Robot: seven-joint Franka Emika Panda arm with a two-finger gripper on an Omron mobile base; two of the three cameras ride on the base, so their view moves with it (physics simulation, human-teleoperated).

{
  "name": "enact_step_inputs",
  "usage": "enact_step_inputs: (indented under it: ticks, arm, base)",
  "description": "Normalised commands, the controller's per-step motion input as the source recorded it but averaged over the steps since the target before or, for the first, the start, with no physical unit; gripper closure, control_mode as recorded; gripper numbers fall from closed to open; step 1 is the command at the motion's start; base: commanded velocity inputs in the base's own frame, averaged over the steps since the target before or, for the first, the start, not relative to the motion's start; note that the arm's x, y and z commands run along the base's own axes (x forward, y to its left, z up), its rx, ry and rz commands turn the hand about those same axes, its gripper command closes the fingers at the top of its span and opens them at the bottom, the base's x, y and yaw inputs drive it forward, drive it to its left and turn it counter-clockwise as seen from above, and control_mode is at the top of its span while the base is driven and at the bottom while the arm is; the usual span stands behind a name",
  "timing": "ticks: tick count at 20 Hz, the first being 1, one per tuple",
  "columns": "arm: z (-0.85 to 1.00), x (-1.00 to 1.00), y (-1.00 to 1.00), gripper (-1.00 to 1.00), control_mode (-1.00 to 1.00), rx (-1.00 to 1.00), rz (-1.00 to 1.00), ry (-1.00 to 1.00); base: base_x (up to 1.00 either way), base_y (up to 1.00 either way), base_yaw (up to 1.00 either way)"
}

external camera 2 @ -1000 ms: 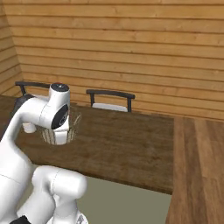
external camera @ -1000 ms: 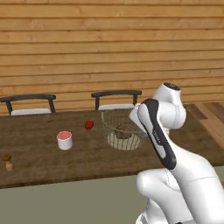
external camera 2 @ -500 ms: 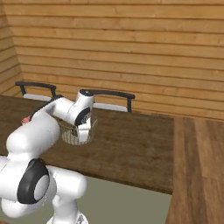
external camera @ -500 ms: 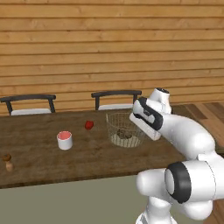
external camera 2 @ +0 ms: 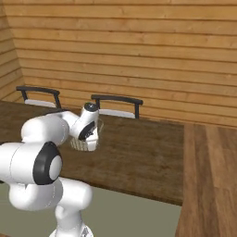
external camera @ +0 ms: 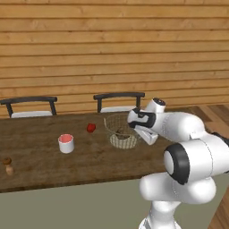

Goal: Open the cabinet, pick up the bread from the cabinet and place it in the basket. Then move the basket to the dining counter.

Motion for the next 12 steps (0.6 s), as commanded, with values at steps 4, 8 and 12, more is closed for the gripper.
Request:
enact_step_inputs:
  ticks: [4,8,12]
  arm:
    - [-0.20,0.36,0.00,1.00,-1.00,-0.04,0.00,-0.01]
    - [-0.16,0.09,-0.01,-1.00,-1.00,-0.02,0.00,0.01]
    - [0.31,-0.13,-0.21,-1.00,-1.00,0.00,0.00,0.01]
  base:
    - [0.00,0.00,0.00]
    - [0.00,0.00,0.00]
    - [0.00,0.00,0.00]
